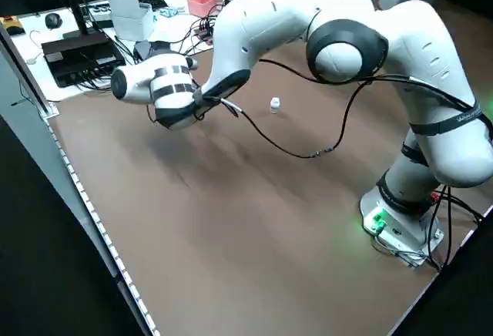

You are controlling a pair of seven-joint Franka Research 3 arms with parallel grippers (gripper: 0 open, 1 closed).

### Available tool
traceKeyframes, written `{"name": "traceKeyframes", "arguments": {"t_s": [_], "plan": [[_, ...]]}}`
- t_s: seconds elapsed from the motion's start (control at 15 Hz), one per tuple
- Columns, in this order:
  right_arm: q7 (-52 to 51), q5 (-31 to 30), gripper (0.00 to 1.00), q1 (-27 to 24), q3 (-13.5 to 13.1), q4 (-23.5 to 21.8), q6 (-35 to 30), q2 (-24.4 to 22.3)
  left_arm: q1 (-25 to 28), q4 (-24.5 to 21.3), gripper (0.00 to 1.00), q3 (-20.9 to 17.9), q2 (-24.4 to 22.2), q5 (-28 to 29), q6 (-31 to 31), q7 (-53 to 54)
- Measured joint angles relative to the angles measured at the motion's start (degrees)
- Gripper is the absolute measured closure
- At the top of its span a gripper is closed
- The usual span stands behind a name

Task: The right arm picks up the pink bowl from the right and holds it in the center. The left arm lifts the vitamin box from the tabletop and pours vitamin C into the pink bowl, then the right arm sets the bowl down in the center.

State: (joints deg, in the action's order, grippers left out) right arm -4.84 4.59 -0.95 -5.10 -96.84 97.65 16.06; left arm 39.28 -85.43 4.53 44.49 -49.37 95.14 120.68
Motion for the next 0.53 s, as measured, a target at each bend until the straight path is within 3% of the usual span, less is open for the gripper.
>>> {"name": "traceKeyframes", "arguments": {"t_s": [0.2, 0.53], "plan": [[0.01, 1.14, 0.01, 1.19, 0.09, -4.92, 6.03, 0.01, -0.01, -0.30, 0.00, 0.11, 1.29, -1.73, -4.37, 6.81], [0.01, 2.60, 0.01, 1.48, 0.10, -14.64, 15.91, 0.09, -2.75, -1.21, 0.00, 2.65, 5.40, -1.64, -8.05, 8.82]]}}
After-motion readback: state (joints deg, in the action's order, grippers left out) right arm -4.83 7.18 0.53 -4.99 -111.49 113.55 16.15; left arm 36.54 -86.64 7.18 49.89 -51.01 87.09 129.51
